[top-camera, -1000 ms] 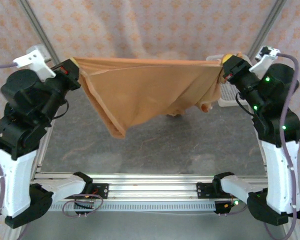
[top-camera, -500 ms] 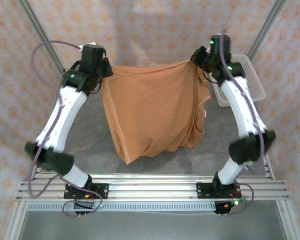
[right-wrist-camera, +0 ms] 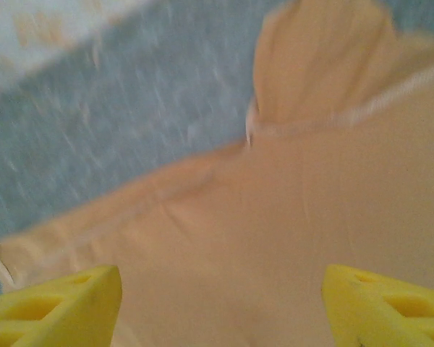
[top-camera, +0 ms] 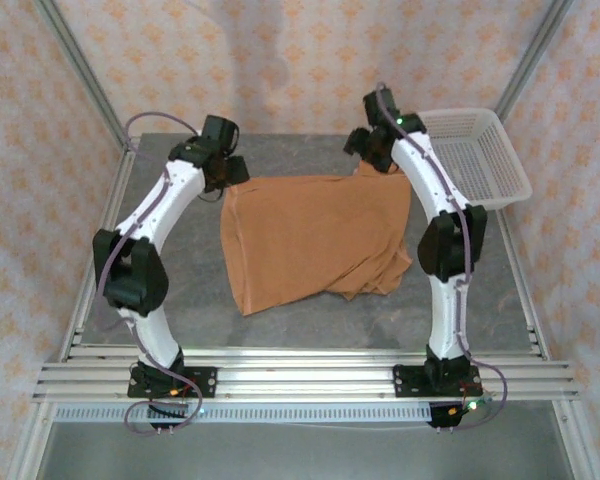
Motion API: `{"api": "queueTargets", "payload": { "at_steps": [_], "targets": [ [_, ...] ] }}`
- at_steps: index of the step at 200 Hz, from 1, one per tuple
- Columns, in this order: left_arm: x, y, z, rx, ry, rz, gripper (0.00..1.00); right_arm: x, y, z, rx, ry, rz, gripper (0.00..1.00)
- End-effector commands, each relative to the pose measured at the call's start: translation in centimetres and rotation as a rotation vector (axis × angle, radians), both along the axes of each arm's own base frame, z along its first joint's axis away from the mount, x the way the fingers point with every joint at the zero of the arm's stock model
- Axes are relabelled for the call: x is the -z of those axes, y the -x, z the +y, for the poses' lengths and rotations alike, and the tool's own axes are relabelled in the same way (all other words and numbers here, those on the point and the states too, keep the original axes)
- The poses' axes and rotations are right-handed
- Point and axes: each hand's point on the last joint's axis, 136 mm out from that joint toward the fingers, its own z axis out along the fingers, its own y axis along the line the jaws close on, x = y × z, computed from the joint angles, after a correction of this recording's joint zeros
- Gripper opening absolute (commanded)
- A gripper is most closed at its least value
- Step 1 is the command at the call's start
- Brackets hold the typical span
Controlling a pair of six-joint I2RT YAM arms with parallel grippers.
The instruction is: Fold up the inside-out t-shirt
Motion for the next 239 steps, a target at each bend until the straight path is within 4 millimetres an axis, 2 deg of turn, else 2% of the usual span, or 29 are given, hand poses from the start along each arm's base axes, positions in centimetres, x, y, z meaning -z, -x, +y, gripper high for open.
{"api": "queueTargets", "payload": {
  "at_steps": [1, 2, 4, 5, 21, 36, 37, 41, 53, 78, 107, 126, 143, 158, 175, 182, 190, 226, 239],
  "targets": [
    [1.3, 0.5, -6.2, 0.147, 0.135, -0.029, 0.62, 0.9, 3.9, 1.2, -0.036, -0.035, -0.018, 0.73],
    [1.6, 0.5, -6.4, 0.150, 0.136, -0.024, 0.62, 0.2, 3.9, 1.3, -0.036, -0.046, -0.037, 0.73],
    [2.0, 0.7, -6.8, 0.159, 0.140, -0.016, 0.62, 1.3, 4.4, 1.2, -0.033, -0.046, -0.012, 0.73],
    [2.2, 0.7, -6.9, 0.164, 0.140, -0.011, 0.61, 0.7, 4.4, 1.3, -0.034, -0.056, -0.028, 0.73],
    [5.7, 1.3, -8.6, 0.209, 0.156, 0.067, 0.59, 4.4, 8.1, 1.4, -0.020, -0.102, 0.038, 0.73],
    [8.4, 1.8, -9.2, 0.218, 0.173, 0.141, 0.58, 7.4, 11.6, 1.1, 0.002, -0.138, 0.083, 0.72],
    [9.1, 1.9, -9.2, 0.217, 0.170, 0.157, 0.57, 7.5, 11.9, 1.1, 0.004, -0.140, 0.087, 0.72],
    [10.3, 2.0, -9.3, 0.218, 0.169, 0.186, 0.57, 8.0, 12.8, 0.9, 0.009, -0.143, 0.096, 0.72],
    [12.1, 2.4, -9.2, 0.221, 0.158, 0.230, 0.57, 9.1, 15.3, 0.2, 0.020, -0.136, 0.114, 0.72],
    [14.9, 2.9, -8.0, 0.213, 0.112, 0.292, 0.56, 10.2, 19.6, -1.9, 0.044, -0.105, 0.136, 0.72],
    [18.0, 2.9, -4.6, 0.120, 0.099, 0.355, 0.56, 12.1, 22.8, -3.0, 0.074, -0.118, 0.183, 0.72],
    [19.7, 3.1, -2.2, 0.048, 0.110, 0.388, 0.55, 12.9, 23.7, -2.9, 0.091, -0.154, 0.186, 0.72],
    [20.3, 3.5, -0.9, 0.007, 0.118, 0.403, 0.55, 13.3, 24.1, -2.8, 0.102, -0.165, 0.195, 0.67],
    [20.1, 3.6, -0.7, 0.000, 0.128, 0.398, 0.55, 13.2, 24.0, -2.0, 0.093, -0.191, 0.189, 0.61],
    [19.5, 3.6, -0.9, 0.004, 0.142, 0.387, 0.55, 12.8, 23.6, -0.5, 0.072, -0.217, 0.175, 0.51],
    [19.2, 3.6, -0.8, 0.005, 0.139, 0.381, 0.55, 12.6, 23.4, 0.3, 0.060, -0.224, 0.173, 0.43],
    [18.9, 3.7, -0.7, 0.004, 0.132, 0.377, 0.55, 12.7, 23.2, 1.0, 0.051, -0.225, 0.176, 0.41],
    [18.4, 3.9, 0.2, -0.004, 0.112, 0.378, 0.55, 16.1, 22.6, 2.3, 0.070, -0.197, 0.256, 0.43],
    [18.5, 4.0, 0.9, -0.023, 0.115, 0.383, 0.55, 16.9, 22.2, 2.5, 0.072, -0.195, 0.263, 0.38]
  ]
}}
